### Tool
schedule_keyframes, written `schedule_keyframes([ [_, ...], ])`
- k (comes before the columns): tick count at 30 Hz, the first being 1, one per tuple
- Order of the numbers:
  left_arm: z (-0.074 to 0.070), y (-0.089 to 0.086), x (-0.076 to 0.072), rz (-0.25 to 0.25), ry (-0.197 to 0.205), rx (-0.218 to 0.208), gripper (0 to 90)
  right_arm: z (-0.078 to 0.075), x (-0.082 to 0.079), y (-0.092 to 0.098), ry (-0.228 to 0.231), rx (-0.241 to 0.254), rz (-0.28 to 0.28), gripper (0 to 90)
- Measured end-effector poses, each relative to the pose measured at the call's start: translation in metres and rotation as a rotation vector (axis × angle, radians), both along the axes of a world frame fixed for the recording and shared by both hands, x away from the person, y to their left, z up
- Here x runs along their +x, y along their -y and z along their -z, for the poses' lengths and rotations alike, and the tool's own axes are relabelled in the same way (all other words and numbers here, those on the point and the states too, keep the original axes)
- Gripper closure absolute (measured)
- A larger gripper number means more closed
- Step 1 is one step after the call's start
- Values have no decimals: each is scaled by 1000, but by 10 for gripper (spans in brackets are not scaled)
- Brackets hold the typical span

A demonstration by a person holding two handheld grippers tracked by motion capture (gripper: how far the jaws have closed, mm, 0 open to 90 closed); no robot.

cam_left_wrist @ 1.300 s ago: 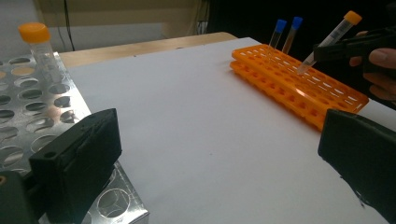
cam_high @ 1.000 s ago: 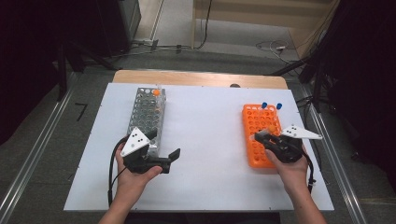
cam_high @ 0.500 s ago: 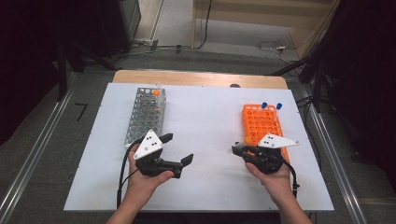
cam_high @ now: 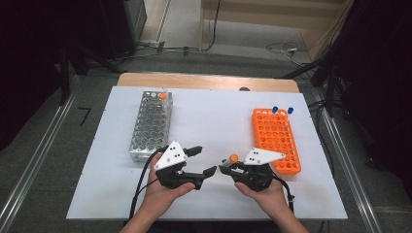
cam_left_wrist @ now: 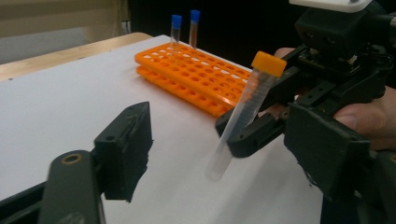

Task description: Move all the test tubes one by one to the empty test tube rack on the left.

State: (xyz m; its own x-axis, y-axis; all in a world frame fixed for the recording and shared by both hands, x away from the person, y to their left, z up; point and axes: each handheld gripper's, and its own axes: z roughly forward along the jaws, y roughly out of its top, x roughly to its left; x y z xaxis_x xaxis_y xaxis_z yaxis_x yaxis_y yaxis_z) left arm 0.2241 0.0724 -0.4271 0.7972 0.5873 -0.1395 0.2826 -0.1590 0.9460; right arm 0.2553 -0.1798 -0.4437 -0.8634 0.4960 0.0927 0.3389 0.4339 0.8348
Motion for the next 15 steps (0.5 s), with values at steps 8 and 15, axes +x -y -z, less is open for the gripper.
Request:
schedule_keyframes([
  [8,4,15,-2,91,-5,24,450,0,-9,-15,-7,-15,-66,723],
  [15,6,20,-2,144,-12,14,609,-1,-15,-23,-3,-29,-115,723],
])
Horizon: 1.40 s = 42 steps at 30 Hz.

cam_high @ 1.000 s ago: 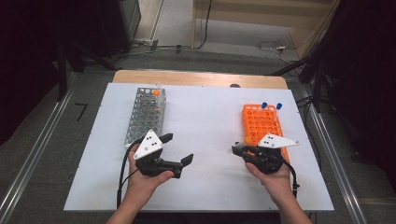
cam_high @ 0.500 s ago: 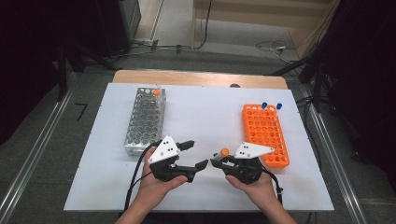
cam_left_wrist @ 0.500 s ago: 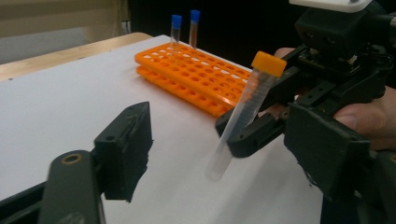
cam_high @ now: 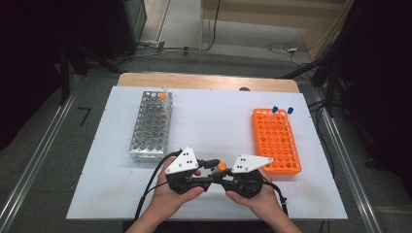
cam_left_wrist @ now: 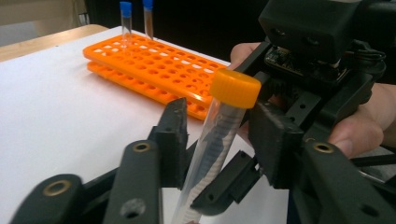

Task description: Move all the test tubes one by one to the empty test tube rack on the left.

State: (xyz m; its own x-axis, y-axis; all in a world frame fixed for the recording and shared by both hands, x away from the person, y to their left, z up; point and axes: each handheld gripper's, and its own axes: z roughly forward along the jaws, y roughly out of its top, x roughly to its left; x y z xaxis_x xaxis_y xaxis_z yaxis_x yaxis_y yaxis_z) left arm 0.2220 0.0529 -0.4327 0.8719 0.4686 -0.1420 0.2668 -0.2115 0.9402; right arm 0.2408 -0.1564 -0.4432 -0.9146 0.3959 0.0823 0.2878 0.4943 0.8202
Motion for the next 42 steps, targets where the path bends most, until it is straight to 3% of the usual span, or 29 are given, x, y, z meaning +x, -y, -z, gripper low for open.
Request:
schedule_keyframes([
  [6,-1,0,-2,0,27,9,682,0,0,0,-8,3,-13,723],
  [9,-1,-1,-3,-25,49,19,728,-1,0,0,-22,14,-19,722],
  [19,-4,-6,-3,-53,68,-15,750,-3,0,3,-21,34,-18,708],
  [25,-7,-21,2,-116,59,-52,750,-8,0,12,5,48,0,400],
  [30,-10,-38,8,-171,54,-72,750,-11,3,31,11,78,41,221],
  [34,-13,-53,13,-228,59,-91,749,-12,6,51,7,95,83,121],
  [38,-17,-70,22,-293,66,-95,750,-11,7,68,-4,101,75,1],
  [42,-24,-83,32,-344,75,-99,749,-10,9,88,-7,109,101,0],
])
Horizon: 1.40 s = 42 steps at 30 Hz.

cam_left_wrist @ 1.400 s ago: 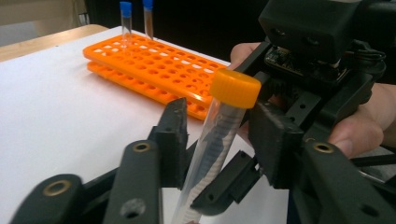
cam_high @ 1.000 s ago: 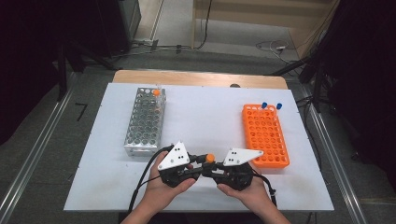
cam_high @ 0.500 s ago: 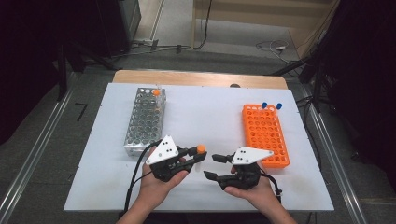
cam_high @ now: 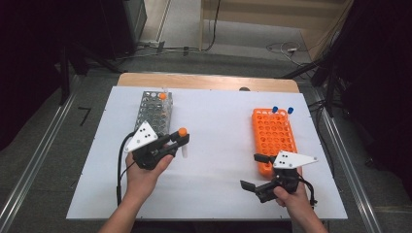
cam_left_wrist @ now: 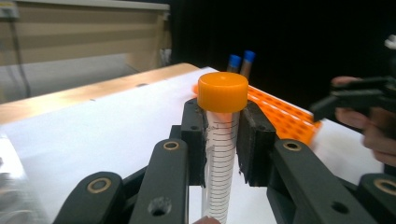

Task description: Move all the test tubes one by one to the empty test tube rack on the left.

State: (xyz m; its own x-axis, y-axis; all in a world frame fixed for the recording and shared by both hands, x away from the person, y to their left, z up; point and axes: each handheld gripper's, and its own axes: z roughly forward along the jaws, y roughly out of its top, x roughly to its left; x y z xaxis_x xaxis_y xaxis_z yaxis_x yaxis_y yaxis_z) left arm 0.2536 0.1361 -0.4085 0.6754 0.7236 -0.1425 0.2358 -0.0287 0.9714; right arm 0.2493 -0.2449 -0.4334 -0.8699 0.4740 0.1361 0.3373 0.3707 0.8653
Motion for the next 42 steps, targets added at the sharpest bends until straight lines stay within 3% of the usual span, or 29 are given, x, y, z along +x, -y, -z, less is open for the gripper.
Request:
schedule_keyframes([
  [8,-14,-20,23,-91,30,-3,749,0,0,33,16,2,73,0],
  [18,-18,-41,55,-206,24,-27,749,4,1,68,15,13,149,0],
  [24,-18,-50,74,-263,11,-46,749,10,9,90,2,36,195,0],
  [30,-17,-53,89,-315,20,-37,749,13,14,101,-9,39,226,0],
  [42,2,-46,116,-415,15,-4,749,17,16,103,-15,32,231,0],
])
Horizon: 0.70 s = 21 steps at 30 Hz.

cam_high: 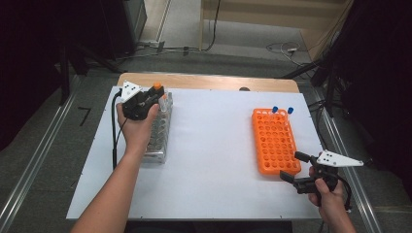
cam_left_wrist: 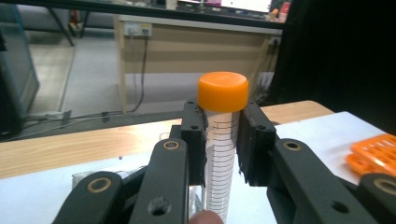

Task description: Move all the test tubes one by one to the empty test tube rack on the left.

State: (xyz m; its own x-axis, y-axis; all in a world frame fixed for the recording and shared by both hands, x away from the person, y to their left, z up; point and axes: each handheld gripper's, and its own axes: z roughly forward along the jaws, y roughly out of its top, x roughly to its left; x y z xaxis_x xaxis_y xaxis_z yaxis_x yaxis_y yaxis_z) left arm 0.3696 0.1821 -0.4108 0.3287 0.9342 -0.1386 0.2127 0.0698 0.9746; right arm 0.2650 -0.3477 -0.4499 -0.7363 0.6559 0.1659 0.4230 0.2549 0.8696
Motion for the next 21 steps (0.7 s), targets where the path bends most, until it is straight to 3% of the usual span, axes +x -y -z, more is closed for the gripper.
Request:
schedule_keyframes([
  [8,11,3,5,-49,-27,10,748,0,0,2,-1,4,7,0],
  [14,15,7,8,-51,-45,19,747,0,0,2,4,8,7,0],
  [17,17,8,9,-59,-82,35,745,0,0,2,4,5,8,0],
  [21,15,9,7,-58,-93,46,697,0,0,3,3,6,14,0],
])
